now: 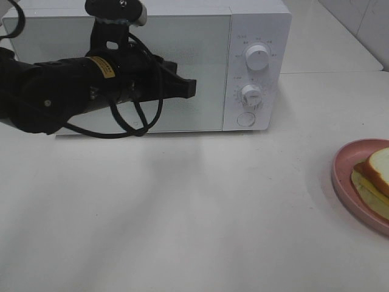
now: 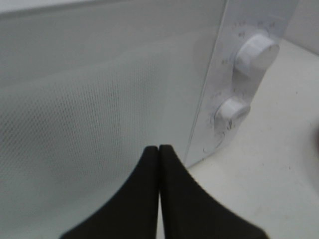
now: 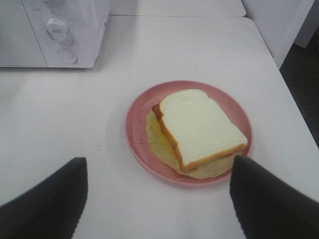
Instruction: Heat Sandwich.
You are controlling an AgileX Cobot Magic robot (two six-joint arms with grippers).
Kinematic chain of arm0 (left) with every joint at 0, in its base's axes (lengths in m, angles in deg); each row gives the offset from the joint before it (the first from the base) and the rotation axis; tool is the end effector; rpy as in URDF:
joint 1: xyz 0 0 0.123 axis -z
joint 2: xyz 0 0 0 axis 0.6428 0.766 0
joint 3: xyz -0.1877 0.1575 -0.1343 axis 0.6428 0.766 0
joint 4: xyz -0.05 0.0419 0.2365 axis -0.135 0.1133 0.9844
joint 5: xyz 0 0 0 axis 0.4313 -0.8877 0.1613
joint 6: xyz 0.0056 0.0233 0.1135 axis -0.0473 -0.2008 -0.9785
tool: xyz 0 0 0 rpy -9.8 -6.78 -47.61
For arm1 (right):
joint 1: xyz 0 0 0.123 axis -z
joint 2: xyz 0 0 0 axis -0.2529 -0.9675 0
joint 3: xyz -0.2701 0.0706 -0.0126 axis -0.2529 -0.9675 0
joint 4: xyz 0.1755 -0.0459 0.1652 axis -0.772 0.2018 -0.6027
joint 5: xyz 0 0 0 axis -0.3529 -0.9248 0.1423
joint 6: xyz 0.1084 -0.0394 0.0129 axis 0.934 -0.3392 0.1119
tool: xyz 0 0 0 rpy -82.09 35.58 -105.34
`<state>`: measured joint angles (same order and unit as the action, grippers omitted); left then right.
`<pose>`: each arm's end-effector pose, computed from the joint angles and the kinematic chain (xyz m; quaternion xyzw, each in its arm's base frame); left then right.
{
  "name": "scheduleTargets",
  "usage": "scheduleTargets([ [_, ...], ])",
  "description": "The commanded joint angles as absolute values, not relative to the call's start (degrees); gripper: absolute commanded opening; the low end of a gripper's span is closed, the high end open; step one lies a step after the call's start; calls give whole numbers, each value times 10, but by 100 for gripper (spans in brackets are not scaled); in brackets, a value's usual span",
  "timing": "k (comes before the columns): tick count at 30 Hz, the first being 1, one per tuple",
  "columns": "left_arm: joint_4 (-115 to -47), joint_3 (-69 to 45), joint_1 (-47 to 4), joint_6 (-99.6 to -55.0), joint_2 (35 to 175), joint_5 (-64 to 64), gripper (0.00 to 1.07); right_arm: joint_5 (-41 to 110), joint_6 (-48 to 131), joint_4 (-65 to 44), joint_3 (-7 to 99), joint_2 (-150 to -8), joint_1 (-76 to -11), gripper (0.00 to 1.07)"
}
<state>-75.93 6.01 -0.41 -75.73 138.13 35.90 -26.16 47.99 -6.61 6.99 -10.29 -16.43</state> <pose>0.3078 -0.2443 0.1934 0.2134 0.7907 -0.1988 0.5383 0.0202 -0.0057 0.2689 0.0024 0.8355 -0.0136 0.5494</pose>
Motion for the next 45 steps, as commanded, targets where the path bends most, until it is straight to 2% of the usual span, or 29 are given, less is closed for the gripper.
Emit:
scheduleTargets([
  [1,-762,72,-1,-753,1332,235,22,-259,483,-62,69,-87,-160,76],
  [2,-763,72,-1,-753,1322,201,35,-259,483,-62,69,-87,-160,76],
  [3,-763,72,-1,-753,1322,201,35,-259,483,-62,69,-87,-160,76],
  [4,-769,72,-1,-753,1315,177,47,-259,483,-62,69,-87,-160,76],
  [5,-783,72,-1,-753,1298,128,76,-259,483,-62,69,-87,-160,76],
  [7,-788,72,-1,-753,1283,76,103,-259,483,-62,69,-87,-160,76],
  [13,-775,72,-1,-755,1247,-32,99,-259,483,-62,69,-87,-160,76],
  [17,-731,72,-4,-753,1220,-142,99,-259,483,-62,69,-87,-160,76],
  [22,-734,72,-18,-752,1203,-227,99,-259,483,-62,69,-87,-160,76],
  [27,-751,72,-89,-742,1183,-377,99,-259,483,-62,69,-87,-160,76],
  [28,-751,72,-89,-742,1183,-377,99,-259,483,-62,69,-87,-160,76],
  [35,-744,76,-175,-745,1134,-448,98,-259,483,-62,69,-87,-160,76],
  [37,-744,86,-225,-745,1108,-466,98,-259,483,-62,69,-87,-160,76],
  [38,-744,86,-225,-745,1108,-466,98,-259,483,-62,69,-87,-160,76],
  [41,-742,97,-283,-745,1082,-500,98,-259,483,-62,69,-87,-160,76],
  [42,-742,97,-283,-745,1082,-500,98,-259,483,-62,69,-87,-160,76],
  [43,-740,99,-316,-745,1062,-523,98,-259,483,-62,69,-87,-160,76],
  [45,-735,99,-347,-745,1042,-539,98,-259,483,-62,69,-87,-160,76],
])
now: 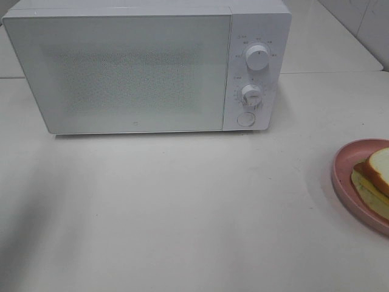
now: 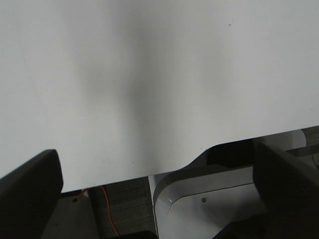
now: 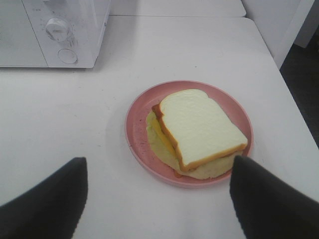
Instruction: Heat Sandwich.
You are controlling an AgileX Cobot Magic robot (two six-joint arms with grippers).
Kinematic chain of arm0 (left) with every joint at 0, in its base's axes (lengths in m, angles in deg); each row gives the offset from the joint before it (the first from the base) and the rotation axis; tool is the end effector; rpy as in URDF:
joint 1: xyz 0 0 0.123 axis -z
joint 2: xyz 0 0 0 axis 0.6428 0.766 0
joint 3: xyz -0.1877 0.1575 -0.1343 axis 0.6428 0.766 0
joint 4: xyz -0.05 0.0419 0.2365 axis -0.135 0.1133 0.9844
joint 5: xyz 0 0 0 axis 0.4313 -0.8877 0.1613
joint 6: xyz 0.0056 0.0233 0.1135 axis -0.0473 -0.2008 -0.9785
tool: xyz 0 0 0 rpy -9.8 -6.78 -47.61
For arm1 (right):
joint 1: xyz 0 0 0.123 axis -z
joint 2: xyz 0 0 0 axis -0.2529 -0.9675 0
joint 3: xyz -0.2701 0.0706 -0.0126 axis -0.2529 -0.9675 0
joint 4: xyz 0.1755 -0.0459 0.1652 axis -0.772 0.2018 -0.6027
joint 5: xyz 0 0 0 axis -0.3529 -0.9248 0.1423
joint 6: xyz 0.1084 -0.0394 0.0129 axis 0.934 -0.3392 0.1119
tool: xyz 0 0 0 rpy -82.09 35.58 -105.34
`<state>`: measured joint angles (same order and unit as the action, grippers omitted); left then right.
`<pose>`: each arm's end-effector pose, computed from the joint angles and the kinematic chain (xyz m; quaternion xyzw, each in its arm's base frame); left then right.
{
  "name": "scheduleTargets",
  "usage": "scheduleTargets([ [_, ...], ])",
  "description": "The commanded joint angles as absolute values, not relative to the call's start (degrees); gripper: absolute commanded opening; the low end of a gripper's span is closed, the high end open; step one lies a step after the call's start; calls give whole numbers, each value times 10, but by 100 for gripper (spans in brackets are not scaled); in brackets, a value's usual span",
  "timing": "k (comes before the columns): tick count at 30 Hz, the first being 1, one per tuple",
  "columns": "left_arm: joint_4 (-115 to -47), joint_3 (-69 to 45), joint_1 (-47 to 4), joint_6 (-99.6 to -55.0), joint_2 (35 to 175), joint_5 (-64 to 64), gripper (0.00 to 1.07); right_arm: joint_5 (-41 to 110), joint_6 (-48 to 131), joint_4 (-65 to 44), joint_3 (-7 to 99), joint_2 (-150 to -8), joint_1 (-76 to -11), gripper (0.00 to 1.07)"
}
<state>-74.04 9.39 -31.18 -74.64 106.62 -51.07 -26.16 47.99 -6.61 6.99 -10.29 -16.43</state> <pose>0.2012 -0.0455 0.2383 0.0613 0.9911 -0.0697 0.0951 0.0202 -0.0057 0.2689 0.0024 0.8355 -0.0136 0.5494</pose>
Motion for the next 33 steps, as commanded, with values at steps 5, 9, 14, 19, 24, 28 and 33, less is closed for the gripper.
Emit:
scheduleTargets([
  [5,-720,100,-436,-741,962,-577,98,-259,483,-62,69,-87,-160,76],
  [9,-714,111,-446,-741,917,-574,98,-259,483,-62,69,-87,-160,76],
  [14,-691,154,-446,-741,820,-569,98,-259,483,-62,69,-87,-160,76],
  [19,-691,197,-446,-742,728,-559,98,-259,483,-62,69,-87,-160,76],
  [24,-689,228,-446,-745,635,-534,98,-259,483,-62,69,-87,-160,76],
  [28,-689,257,-442,-745,582,-504,98,-259,483,-62,69,-87,-160,76],
  [33,-689,289,-441,-745,524,-498,98,-259,483,-62,69,-87,-160,76],
])
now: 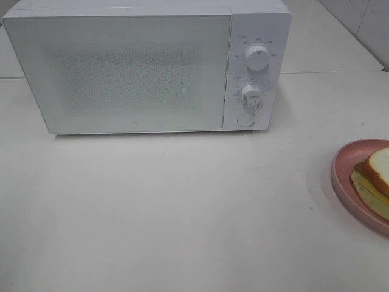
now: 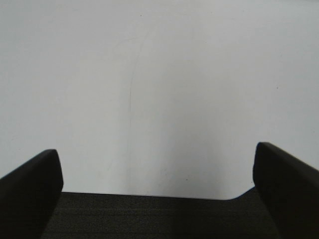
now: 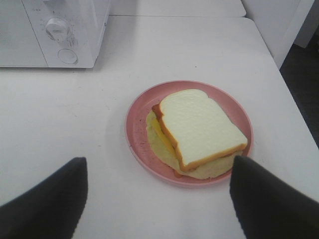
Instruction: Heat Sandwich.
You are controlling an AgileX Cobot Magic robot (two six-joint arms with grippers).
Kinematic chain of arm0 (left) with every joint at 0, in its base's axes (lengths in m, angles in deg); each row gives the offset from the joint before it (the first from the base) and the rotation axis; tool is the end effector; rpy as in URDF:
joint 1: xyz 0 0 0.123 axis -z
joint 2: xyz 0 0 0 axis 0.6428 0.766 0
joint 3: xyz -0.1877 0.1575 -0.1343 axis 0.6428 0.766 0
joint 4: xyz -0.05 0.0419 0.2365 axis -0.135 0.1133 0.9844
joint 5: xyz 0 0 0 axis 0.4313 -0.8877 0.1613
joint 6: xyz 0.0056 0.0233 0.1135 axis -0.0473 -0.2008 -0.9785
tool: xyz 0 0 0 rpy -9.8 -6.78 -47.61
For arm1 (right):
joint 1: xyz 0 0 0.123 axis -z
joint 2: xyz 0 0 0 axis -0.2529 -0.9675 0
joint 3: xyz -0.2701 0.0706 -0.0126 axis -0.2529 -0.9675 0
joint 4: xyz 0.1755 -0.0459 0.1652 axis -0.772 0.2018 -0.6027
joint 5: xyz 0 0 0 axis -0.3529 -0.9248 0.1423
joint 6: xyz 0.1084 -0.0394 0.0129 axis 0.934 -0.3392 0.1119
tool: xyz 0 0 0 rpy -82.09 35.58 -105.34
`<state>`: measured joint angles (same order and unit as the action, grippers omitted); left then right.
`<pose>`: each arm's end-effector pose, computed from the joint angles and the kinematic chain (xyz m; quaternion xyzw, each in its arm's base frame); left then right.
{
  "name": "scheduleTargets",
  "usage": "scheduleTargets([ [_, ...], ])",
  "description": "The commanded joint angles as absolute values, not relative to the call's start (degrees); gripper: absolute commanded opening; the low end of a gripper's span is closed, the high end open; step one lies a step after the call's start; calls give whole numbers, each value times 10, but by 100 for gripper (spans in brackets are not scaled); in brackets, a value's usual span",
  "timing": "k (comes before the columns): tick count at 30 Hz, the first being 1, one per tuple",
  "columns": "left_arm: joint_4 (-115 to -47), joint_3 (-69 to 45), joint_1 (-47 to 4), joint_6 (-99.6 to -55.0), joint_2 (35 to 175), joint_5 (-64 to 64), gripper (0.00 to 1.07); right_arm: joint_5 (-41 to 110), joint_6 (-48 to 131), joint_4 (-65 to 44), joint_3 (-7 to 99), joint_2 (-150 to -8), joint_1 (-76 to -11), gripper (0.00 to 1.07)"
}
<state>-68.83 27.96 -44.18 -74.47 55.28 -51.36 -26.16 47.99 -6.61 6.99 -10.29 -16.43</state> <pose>0.0578 -0.0005 0.2570 -0.0279 0.9267 -0.0056 0.3746 0.0202 -0.0057 0.2689 0.0024 0.8355 -0.0136 0.5494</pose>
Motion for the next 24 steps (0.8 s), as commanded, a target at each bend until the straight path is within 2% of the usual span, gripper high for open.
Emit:
scheduleTargets([
  [1,-689,289,-441,-744,514,-498,98,-259,483,-62,69,-87,-160,76],
  [7,-689,289,-432,-744,460,-498,98,-259,483,-62,69,-87,-160,76],
  [13,-709,289,-401,-743,349,-497,98,-259,483,-62,69,-87,-160,76],
  [24,-718,290,-402,-743,348,-497,98,-259,483,-62,69,-93,-160,76],
])
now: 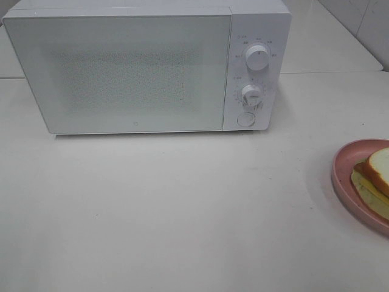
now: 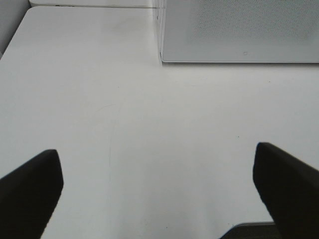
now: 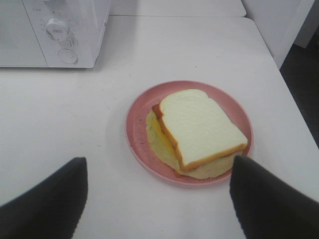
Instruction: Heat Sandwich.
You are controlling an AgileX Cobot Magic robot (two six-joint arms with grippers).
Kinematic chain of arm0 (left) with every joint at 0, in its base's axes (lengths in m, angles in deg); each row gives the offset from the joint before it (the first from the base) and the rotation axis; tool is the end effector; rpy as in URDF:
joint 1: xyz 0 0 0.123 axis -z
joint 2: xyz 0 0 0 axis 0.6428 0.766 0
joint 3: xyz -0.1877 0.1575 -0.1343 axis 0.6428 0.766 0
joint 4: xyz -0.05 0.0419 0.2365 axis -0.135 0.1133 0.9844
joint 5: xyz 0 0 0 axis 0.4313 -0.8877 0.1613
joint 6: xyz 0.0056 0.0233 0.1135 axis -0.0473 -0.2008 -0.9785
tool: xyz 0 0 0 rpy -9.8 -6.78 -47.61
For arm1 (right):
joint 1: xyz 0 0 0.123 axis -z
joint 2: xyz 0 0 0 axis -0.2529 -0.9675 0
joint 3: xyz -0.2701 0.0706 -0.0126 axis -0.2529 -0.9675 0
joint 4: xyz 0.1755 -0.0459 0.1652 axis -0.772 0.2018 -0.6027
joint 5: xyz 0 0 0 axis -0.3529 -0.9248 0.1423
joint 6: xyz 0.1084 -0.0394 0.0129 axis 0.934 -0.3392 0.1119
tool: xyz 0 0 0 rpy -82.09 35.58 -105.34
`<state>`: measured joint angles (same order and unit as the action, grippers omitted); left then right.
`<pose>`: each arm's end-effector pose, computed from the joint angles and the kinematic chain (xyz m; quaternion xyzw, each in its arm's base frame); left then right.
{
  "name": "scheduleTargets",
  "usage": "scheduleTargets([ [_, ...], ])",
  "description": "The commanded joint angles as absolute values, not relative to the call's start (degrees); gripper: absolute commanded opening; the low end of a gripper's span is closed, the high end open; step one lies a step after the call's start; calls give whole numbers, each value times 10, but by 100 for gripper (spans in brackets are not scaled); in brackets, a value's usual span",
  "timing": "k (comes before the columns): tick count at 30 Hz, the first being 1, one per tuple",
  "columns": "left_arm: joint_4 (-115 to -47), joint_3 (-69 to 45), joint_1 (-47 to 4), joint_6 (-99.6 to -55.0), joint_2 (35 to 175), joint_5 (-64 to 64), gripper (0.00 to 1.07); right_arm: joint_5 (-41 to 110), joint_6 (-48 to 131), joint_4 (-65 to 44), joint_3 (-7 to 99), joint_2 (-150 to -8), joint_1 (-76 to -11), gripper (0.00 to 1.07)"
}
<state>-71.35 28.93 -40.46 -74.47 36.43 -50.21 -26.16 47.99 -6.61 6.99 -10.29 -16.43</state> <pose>0.0140 -0.0091 0.2659 0.0064 0.8519 -0.0379 0.5222 0.0202 -0.0057 0.2689 0.0024 0.8355 -0.0136 0.5494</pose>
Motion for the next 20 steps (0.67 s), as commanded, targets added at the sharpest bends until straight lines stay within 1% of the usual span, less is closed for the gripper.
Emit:
scheduleTargets([
  [1,-718,290,-402,-743,348,-497,98,-259,483,-62,69,-93,-160,76],
  [20,-718,290,-402,-743,349,-497,98,-259,483,-62,69,-93,-160,76],
])
